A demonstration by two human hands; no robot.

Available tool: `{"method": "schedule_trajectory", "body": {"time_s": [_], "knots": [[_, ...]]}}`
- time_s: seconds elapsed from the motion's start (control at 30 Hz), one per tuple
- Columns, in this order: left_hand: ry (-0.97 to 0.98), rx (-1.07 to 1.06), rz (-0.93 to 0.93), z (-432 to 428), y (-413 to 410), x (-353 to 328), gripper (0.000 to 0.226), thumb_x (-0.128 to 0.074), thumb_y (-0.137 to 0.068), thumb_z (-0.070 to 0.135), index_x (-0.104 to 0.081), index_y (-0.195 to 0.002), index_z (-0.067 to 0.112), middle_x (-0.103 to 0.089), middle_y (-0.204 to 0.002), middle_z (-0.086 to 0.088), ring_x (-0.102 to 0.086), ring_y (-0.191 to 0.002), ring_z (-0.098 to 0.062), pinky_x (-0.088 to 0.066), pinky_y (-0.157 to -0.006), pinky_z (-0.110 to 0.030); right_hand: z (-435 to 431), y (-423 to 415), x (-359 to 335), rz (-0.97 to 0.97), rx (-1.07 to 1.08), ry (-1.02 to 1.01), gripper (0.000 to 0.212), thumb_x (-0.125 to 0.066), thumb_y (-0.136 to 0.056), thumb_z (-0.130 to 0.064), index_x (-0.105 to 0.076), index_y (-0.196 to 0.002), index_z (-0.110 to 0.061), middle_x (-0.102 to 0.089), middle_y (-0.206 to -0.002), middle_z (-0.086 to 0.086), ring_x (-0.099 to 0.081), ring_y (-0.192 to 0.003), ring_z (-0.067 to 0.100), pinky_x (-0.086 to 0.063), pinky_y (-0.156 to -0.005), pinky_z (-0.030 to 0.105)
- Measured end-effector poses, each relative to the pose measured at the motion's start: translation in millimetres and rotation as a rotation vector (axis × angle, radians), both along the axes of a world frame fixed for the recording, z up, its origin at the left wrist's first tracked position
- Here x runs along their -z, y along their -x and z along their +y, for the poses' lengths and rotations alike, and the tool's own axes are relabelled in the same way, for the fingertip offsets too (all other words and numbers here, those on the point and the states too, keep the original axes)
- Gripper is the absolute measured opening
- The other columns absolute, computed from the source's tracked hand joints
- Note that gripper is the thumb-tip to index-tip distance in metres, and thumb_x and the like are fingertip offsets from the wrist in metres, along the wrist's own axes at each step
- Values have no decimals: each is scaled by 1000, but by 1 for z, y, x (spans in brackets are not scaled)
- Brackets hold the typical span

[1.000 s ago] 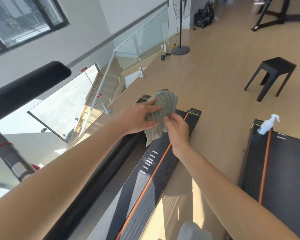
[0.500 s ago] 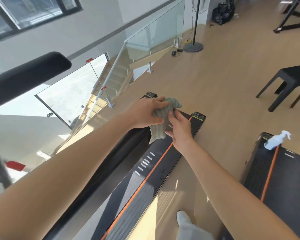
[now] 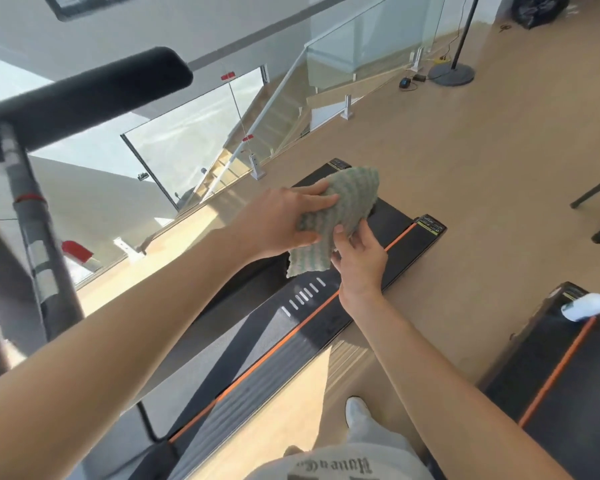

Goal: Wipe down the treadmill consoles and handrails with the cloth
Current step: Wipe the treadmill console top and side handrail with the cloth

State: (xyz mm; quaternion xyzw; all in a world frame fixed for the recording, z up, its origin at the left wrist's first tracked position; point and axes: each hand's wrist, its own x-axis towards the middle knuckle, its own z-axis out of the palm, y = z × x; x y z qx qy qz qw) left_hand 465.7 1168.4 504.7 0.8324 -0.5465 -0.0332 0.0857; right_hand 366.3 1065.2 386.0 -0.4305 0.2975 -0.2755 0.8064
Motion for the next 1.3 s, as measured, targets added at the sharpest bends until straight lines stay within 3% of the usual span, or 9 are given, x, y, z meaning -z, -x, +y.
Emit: {"method": "schedule_trajectory", "body": {"time_s": [0.07, 0.2, 0.37, 0.47, 0.6, 0.67, 0.97, 1.13, 1.3], "knots": [[9, -25, -26, 25, 8, -1, 68, -74, -89, 33, -45, -150, 41, -32, -161, 20, -64, -118, -21, -50, -88, -33, 22, 7, -1, 10, -36, 5, 45, -71, -93, -16, -61, -136, -23, -71, -123, -7, -67, -116, 22, -54, -97, 55], [32, -74, -37, 74, 22, 1, 67, -73, -90, 35, -45, -150, 43, -32, -160, 23, -60, -123, -19, -47, -86, -29, 62, 21, -9, -17, -75, -6, 47, -71, -92, -10, -60, -136, -21, -70, -125, -9, -67, -115, 21, -54, -99, 48], [58, -137, -61, 131, 37, 2, 68, -75, -88, 38, -45, -148, 48, -35, -158, 25, -67, -113, -18, -57, -82, -38, 115, 32, -20, -15, -95, 5, 35, -70, -93, -10, -66, -123, -27, -72, -119, -9, -66, -95, 14, -52, -85, 43], [92, -164, -65, 164, 45, 3, 69, -77, -86, 35, -47, -146, 48, -37, -156, 26, -65, -116, -18, -58, -78, -44, 147, 40, -27, -6, -141, -47, 36, -68, -94, -9, -64, -124, -29, -71, -122, -5, -62, -92, 16, -51, -84, 41], [148, -180, -126, 209, 58, 4, 69, -85, -79, 29, -56, -140, 43, -48, -151, 20, -68, -115, -21, -60, -68, -45, 185, 54, -36, 30, -259, -120, 44, -66, -95, -8, -58, -135, -26, -70, -125, -4, -68, -112, 19, -57, -94, 44], [189, -172, -173, 233, 66, 6, 66, -88, -76, 29, -63, -136, 39, -55, -147, 15, -68, -116, -21, -61, -64, -42, 202, 58, -41, 58, -299, -179, 46, -66, -95, -7, -56, -137, -22, -71, -124, -1, -68, -113, 19, -57, -93, 45], [294, -261, -268, 325, 104, 28, 34, -80, -89, 30, -75, -122, 26, -63, -139, 6, -62, -127, -20, -61, -89, -44, 258, 69, -47, 238, -580, -367, 27, -69, -93, -13, -66, -120, -11, -74, -114, 8, -72, -104, 18, -59, -89, 35], [334, -314, -332, 369, 125, 35, 16, -73, -95, 28, -81, -108, 20, -66, -134, 4, -62, -127, -20, -61, -88, -45, 283, 70, -37, 280, -799, -455, 28, -65, -96, -13, -64, -123, -6, -73, -116, 11, -70, -109, 23, -54, -100, 41], [413, -393, -440, 406, 150, 38, 8, -75, -94, 17, -83, -96, 14, -70, -127, 2, -65, -123, -22, -60, -86, -45, 313, 65, -26, 297, -973, -481, 31, -63, -96, -6, -60, -126, 1, -70, -122, 17, -68, -114, 27, -57, -94, 38]]}}
